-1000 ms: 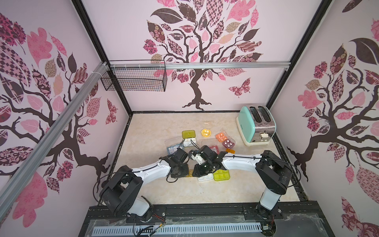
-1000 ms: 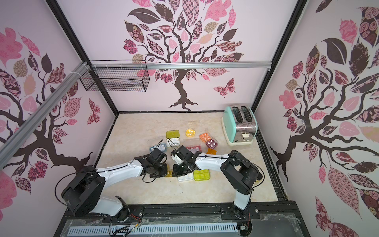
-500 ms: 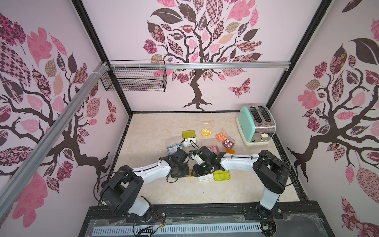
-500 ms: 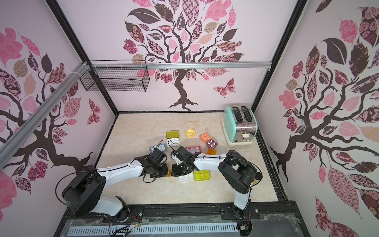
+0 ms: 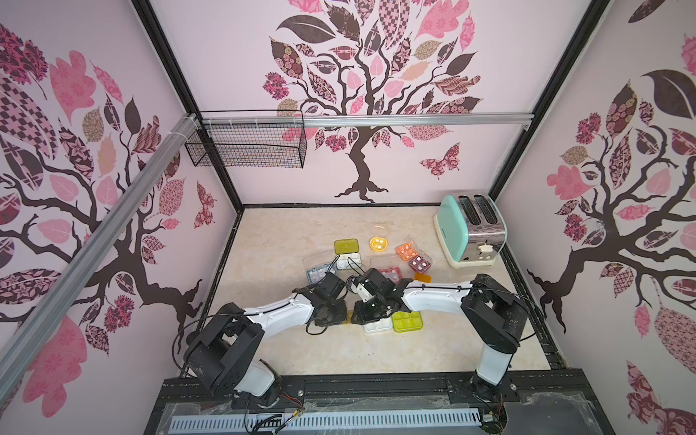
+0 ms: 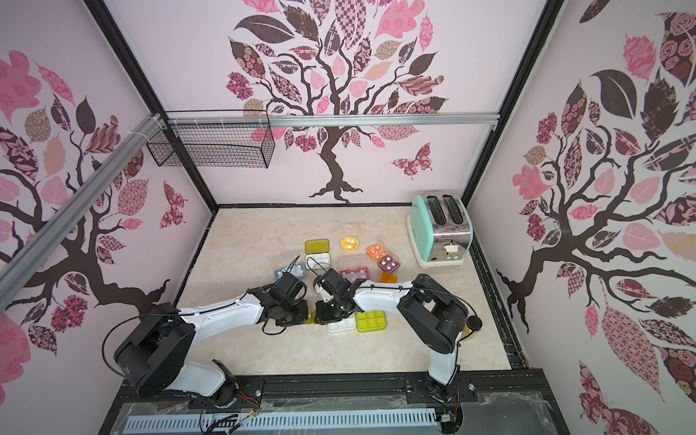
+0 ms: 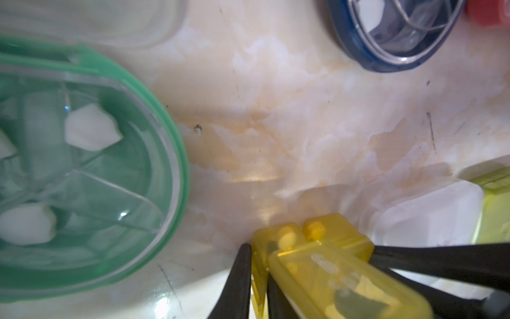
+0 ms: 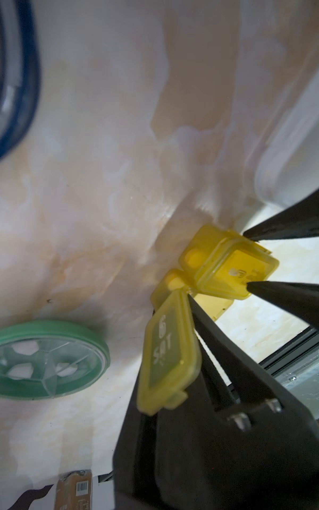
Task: Close pillboxes
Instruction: Close the lid on the pillbox.
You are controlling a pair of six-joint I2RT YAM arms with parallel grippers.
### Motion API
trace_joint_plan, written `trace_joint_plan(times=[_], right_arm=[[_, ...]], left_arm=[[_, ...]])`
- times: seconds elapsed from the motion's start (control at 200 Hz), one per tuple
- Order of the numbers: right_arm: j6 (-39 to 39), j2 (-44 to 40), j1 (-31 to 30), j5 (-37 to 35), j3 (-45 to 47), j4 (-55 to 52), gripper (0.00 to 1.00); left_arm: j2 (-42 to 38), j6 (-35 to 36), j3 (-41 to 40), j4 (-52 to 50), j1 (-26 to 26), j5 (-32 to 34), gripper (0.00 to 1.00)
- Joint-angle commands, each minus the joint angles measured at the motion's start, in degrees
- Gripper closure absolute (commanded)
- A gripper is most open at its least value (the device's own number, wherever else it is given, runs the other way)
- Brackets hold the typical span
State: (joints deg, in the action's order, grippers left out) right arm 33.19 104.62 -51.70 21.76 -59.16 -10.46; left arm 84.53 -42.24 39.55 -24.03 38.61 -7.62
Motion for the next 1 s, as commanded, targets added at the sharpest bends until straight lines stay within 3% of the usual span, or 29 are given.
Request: trace_joint_plan(times=[0.0, 0.39, 0.995], right_arm=[[-0.3, 2.3, -0.6, -2.2, -1.0, -2.7, 0.72], [-0.5, -0.6, 0.7, -2.2, -3.9, -3.7, 0.61], [-1.1, 2.5, 1.2, -3.1, -4.3, -3.6, 0.65]], left_arm=[[1.7, -0.1, -0.3, 0.9, 0.2, -0.9, 0.86], [-2.5, 1.6, 0.2, -1.6, 0.2, 0.3, 0.83], [-11.2, 1.6, 1.5, -8.3, 0.0, 4.0, 0.68]])
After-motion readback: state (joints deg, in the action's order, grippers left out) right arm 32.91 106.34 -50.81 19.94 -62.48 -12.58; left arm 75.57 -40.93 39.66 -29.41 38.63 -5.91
